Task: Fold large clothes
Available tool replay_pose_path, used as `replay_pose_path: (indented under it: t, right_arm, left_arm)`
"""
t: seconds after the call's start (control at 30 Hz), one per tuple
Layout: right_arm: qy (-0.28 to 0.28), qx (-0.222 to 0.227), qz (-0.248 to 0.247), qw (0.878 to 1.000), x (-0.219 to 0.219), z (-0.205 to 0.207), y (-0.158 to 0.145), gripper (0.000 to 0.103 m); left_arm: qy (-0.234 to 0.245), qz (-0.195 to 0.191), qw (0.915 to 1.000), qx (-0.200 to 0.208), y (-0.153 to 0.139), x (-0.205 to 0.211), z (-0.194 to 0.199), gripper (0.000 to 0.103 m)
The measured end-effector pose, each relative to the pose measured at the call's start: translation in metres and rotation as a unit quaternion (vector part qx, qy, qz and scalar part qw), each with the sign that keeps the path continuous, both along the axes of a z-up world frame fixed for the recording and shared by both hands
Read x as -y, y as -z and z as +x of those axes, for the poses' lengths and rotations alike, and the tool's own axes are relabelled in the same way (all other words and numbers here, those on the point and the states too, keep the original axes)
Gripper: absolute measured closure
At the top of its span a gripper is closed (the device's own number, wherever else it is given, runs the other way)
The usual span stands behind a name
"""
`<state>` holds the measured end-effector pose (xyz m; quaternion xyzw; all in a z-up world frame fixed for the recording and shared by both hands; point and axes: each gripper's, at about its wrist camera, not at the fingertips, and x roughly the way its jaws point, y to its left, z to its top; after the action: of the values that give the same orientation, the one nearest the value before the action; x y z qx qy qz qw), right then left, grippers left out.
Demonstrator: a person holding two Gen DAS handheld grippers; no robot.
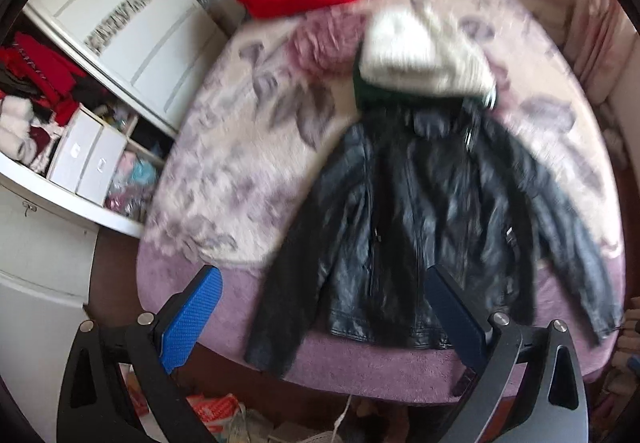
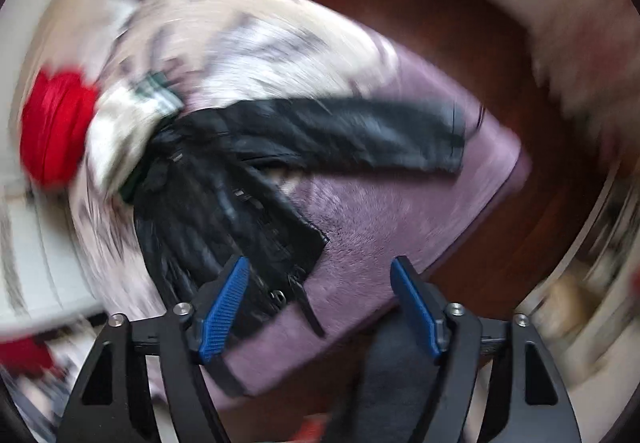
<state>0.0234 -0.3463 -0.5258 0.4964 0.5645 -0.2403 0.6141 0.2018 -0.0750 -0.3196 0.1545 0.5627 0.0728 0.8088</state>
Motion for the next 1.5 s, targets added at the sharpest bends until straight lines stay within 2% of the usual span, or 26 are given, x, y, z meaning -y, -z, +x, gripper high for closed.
replay_pose_path:
  t: [0.03,0.2,0.27,0.3,0.37,0.4,0.43,0.47,0.5,0.6,0.67,0.73,0.77,0.8,0.87,0.9,0.97,1.0,1.03,1.07,1.1,1.17,1.2,1.33,1.4,1.5]
  right_arm:
    - [0.035,-0.003,0.033,0.999,0.016,-0.007,0.045,0.027]
    - [0.155,0.013,0.088,0.984,0.053,-0.03,0.19,0.027]
    - [0.2,0.025,0.099,0.974,0.063,-0.04,0.232,0.027]
    - [0.223,0.038,0.104,0.968,0.064,-0.04,0.242,0.027]
    - [0.291,0.077,0.103,0.948,0.07,-0.052,0.264,0.029]
    - [0.325,0.103,0.093,0.936,0.072,-0.056,0.269,0.039]
    - [0.346,0.112,0.075,0.929,0.073,-0.058,0.27,0.062]
    - [0.367,0.128,0.059,0.919,0.074,-0.056,0.268,0.073]
    - [0.37,0.146,0.05,0.916,0.075,-0.05,0.268,0.079]
    - [0.356,0.163,0.056,0.919,0.078,-0.031,0.287,0.079]
    - [0.366,0.184,0.061,0.91,0.079,-0.027,0.299,0.068]
    - [0.376,0.204,0.063,0.902,0.08,-0.022,0.299,0.06]
    - [0.379,0.203,0.058,0.901,0.083,-0.022,0.298,0.067]
    - [0.394,0.221,0.047,0.891,0.086,-0.026,0.298,0.096]
    - [0.396,0.226,0.012,0.89,0.095,-0.029,0.283,0.097]
    - [0.386,0.231,0.008,0.893,0.102,-0.025,0.282,0.098]
    - [0.354,0.217,0.015,0.91,0.115,-0.008,0.282,0.097]
    - [0.347,0.205,0.022,0.915,0.121,0.001,0.283,0.093]
    - [0.342,0.204,0.035,0.917,0.125,0.009,0.29,0.088]
    - [0.339,0.207,0.035,0.917,0.126,0.013,0.289,0.088]
    - [0.334,0.202,0.025,0.92,0.128,0.019,0.286,0.088]
    - [0.334,0.199,0.005,0.921,0.128,0.027,0.276,0.097]
    - [0.335,0.193,-0.004,0.922,0.128,0.029,0.267,0.097]
    - [0.309,0.203,-0.049,0.928,0.108,0.066,0.202,0.098]
    - [0.273,0.214,-0.07,0.935,0.09,0.087,0.164,0.098]
    - [0.168,0.228,-0.118,0.952,0.047,0.161,0.106,0.098]
  left_arm:
    - [-0.003,0.011,0.9997,-0.02,0.027,0.004,0.006,0.0]
    - [-0.002,0.024,0.9966,-0.079,0.125,0.027,0.025,0.0]
    - [-0.003,0.024,0.9947,-0.1,0.157,0.038,0.034,0.0]
    - [-0.003,0.02,0.9939,-0.109,0.175,0.043,0.039,0.0]
    - [-0.001,0.019,0.9923,-0.122,0.201,0.054,0.049,0.0]
    - [0.003,0.017,0.992,-0.125,0.215,0.06,0.054,0.0]
    - [0.008,0.014,0.992,-0.125,0.225,0.066,0.06,0.0]
    - [0.017,0.012,0.9921,-0.123,0.236,0.071,0.065,0.0]
    - [0.023,0.011,0.9926,-0.119,0.241,0.074,0.068,0.0]
    - [0.04,0.004,0.9947,-0.095,0.257,0.077,0.077,0.0]
    - [0.047,0.01,0.9946,-0.092,0.271,0.076,0.08,0.0]
    - [0.048,0.016,0.9937,-0.1,0.291,0.073,0.084,0.0]
    - [0.047,0.013,0.9935,-0.103,0.296,0.072,0.085,0.0]
    - [0.046,0.006,0.9934,-0.105,0.3,0.069,0.086,0.0]
    - [0.05,-0.001,0.9938,-0.099,0.3,0.067,0.084,0.0]
    - [0.054,-0.001,0.9939,-0.096,0.3,0.066,0.084,0.0]
    - [0.059,-0.004,0.994,-0.092,0.302,0.063,0.085,0.0]
    - [0.057,-0.012,0.9938,-0.094,0.305,0.061,0.086,0.0]
    - [0.054,-0.02,0.9937,-0.096,0.307,0.059,0.085,0.0]
    - [0.048,-0.037,0.993,-0.101,0.311,0.054,0.086,0.0]
    - [0.039,-0.053,0.992,-0.107,0.313,0.049,0.089,0.0]
    - [0.022,-0.082,0.9893,-0.119,0.317,0.042,0.097,0.0]
    - [0.016,-0.099,0.9869,-0.126,0.318,0.036,0.099,0.0]
    - [0.016,-0.118,0.9839,-0.134,0.316,0.021,0.104,0.0]
    - [0.011,-0.126,0.9823,-0.139,0.313,0.013,0.105,0.0]
    - [-0.004,-0.122,0.9827,-0.14,0.302,-0.005,0.108,0.0]
